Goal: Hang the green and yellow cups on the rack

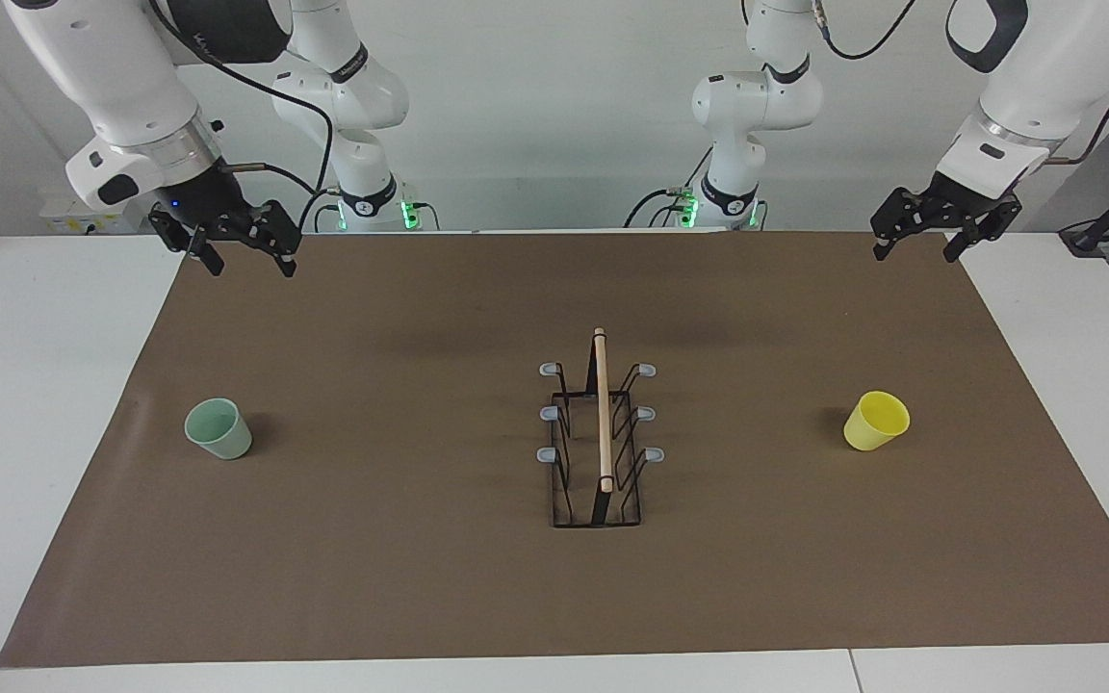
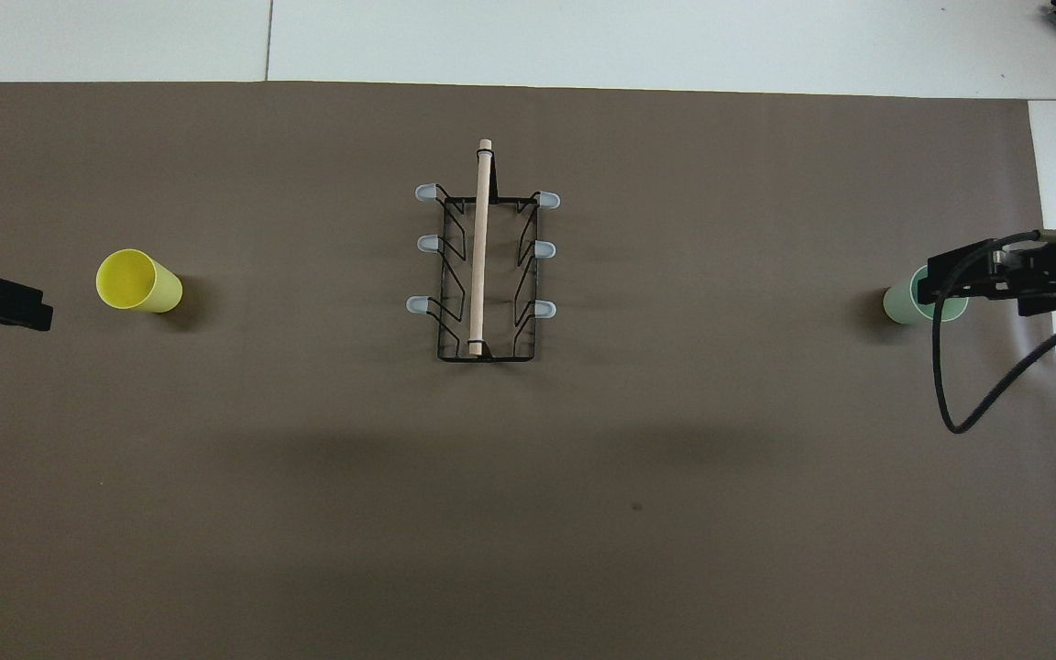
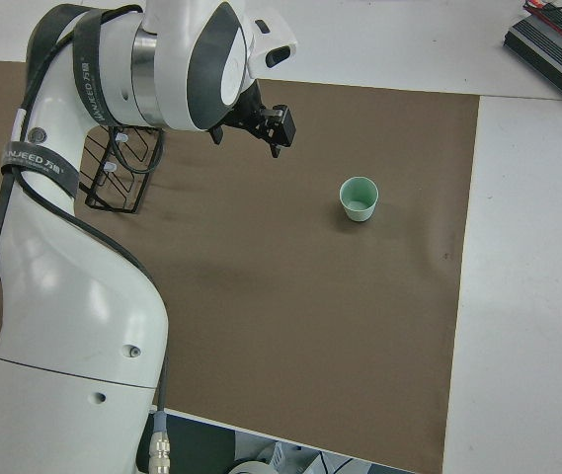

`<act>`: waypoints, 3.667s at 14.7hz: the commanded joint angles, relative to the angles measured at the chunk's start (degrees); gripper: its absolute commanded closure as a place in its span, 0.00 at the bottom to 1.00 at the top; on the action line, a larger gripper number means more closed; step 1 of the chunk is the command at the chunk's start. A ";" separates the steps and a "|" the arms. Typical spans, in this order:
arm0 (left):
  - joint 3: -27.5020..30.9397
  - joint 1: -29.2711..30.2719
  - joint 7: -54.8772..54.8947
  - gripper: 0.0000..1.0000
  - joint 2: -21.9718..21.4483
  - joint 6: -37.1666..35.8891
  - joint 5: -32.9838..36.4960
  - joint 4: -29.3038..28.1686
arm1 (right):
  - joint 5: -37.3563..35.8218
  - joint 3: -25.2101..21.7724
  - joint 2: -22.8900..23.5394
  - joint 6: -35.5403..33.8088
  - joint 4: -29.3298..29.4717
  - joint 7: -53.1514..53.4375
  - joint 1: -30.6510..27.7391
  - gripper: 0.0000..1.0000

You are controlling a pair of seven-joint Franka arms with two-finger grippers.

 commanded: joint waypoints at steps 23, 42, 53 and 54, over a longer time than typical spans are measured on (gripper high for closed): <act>0.19 0.21 -0.56 0.00 2.57 0.85 -1.25 0.03 | -6.51 -0.02 0.17 7.81 -6.92 -4.58 1.97 0.00; 15.31 -0.94 -30.78 0.00 18.75 6.03 -21.55 7.42 | -43.00 0.25 3.42 15.82 -22.49 -38.32 8.13 0.00; 24.54 2.75 -43.53 0.00 38.52 4.72 -38.77 20.61 | -65.13 0.16 8.69 19.59 -26.35 -58.64 8.74 0.00; 24.97 2.76 -45.28 0.00 38.97 5.33 -40.09 20.17 | -66.80 0.16 9.91 19.94 -26.35 -58.64 8.74 0.00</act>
